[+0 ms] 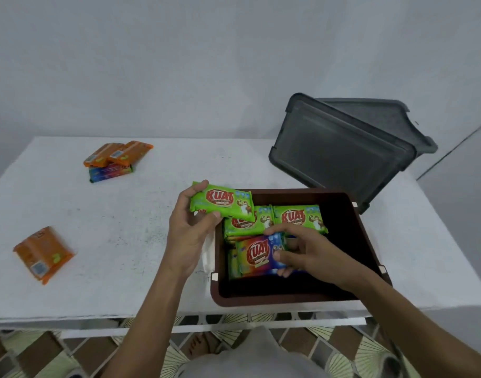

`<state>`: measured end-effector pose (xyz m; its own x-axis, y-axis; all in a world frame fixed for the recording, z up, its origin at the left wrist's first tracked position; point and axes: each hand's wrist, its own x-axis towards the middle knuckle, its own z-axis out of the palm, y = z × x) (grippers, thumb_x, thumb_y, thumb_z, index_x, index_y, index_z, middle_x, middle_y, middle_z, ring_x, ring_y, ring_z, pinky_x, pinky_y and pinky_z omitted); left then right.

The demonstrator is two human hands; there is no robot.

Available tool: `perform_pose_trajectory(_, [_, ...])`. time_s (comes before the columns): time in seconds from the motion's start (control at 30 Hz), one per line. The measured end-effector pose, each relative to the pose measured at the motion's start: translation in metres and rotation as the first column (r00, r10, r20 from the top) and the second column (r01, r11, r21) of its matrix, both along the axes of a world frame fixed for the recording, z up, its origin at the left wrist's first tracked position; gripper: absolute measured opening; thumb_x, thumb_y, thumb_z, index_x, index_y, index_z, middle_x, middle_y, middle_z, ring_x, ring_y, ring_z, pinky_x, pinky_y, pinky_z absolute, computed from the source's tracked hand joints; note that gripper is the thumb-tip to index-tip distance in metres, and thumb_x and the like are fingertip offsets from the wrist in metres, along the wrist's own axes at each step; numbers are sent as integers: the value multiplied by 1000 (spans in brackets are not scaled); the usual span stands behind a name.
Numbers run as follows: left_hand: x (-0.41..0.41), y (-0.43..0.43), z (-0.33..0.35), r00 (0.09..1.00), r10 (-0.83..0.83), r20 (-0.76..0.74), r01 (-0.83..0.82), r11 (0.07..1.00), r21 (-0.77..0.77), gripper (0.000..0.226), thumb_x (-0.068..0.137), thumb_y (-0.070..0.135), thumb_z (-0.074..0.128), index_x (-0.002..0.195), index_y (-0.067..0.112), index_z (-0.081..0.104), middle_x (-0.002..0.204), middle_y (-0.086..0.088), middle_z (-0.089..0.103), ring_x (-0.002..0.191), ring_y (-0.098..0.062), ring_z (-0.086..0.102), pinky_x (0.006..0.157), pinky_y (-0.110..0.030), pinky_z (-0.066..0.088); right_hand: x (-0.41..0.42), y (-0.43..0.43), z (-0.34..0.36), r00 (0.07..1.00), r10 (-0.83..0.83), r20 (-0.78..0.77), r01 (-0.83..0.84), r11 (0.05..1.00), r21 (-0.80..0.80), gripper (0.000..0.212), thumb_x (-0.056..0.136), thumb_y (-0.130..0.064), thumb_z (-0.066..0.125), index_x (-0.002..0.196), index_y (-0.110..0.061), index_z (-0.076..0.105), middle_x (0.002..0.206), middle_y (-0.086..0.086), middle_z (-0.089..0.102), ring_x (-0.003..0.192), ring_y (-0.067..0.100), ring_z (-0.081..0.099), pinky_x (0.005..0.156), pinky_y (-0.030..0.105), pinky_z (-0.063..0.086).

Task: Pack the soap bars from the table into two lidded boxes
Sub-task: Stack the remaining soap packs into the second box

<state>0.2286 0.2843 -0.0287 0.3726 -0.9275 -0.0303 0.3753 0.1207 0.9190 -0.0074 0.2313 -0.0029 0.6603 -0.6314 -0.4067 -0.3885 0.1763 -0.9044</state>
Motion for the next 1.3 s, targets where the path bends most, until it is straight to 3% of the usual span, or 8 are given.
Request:
perform_pose_trajectory(0.17, [1,-2,-5,995,-18,98,17,1000,13,52,84,-17,58,127,12,51,119,10,63,108,-15,62,82,-30,56,5,-5,-22,994,-14,-107,17,1000,26,43,93,-5,60,132,-21,53,128,17,59,96,29,72,82,43,60])
perform_pose_trajectory(0.47, [-1,-1,-5,989,-18,149,10,998,56,55,85,-14,61,130,16,52,124,-6,60,106,-15,62,86,-31,56,25,-5,-37,844,38,-535,-340,809,-479,44,94,-22,62,137,-29,54,105,8,71,69,22,69,77,37,57])
perform_pose_trajectory(0.6, [-2,2,-1,990,-19,137,12,998,58,52,85,-12,62,129,13,52,122,-3,60,106,-16,63,82,-31,57,22,-4,-28,839,34,-543,-382,747,-544,37,96,-29,58,133,-26,57,118,4,69,88,18,68,81,36,57])
perform_pose_trajectory(0.73, [-6,7,6,992,-30,120,24,998,54,47,83,-8,64,125,10,52,127,-7,57,104,-18,66,77,-30,57,19,-10,-2,945,-168,-280,-61,750,-658,22,98,-29,53,118,-24,60,77,3,71,61,13,65,58,24,56])
perform_pose_trajectory(0.83, [-13,11,13,991,-94,91,92,996,19,47,80,-7,66,122,9,53,117,-3,63,101,-19,67,73,-30,57,22,-8,16,961,-264,81,276,908,-315,34,95,-26,59,128,-30,52,89,8,73,77,23,72,70,33,61])
perform_pose_trajectory(0.97, [-21,11,21,962,-195,192,196,980,13,50,76,0,70,122,13,54,112,7,66,103,-15,66,74,-30,58,24,-6,24,896,-333,294,299,941,156,37,91,-15,62,127,-22,59,111,14,70,88,28,71,74,33,61])
perform_pose_trajectory(1.13, [-7,12,11,625,-280,729,218,959,182,58,77,46,74,129,47,51,135,23,50,124,2,46,97,-26,48,-8,-10,28,917,-316,244,295,948,116,38,85,-16,64,123,-19,62,116,8,70,106,26,68,85,43,59])
perform_pose_trajectory(1.3, [-4,8,-3,425,-200,883,112,979,168,47,85,54,60,130,43,52,144,19,41,133,1,31,103,-24,29,-48,-13,34,961,-263,80,269,960,-71,33,86,-14,65,118,-23,67,117,-1,69,106,17,68,76,36,60])
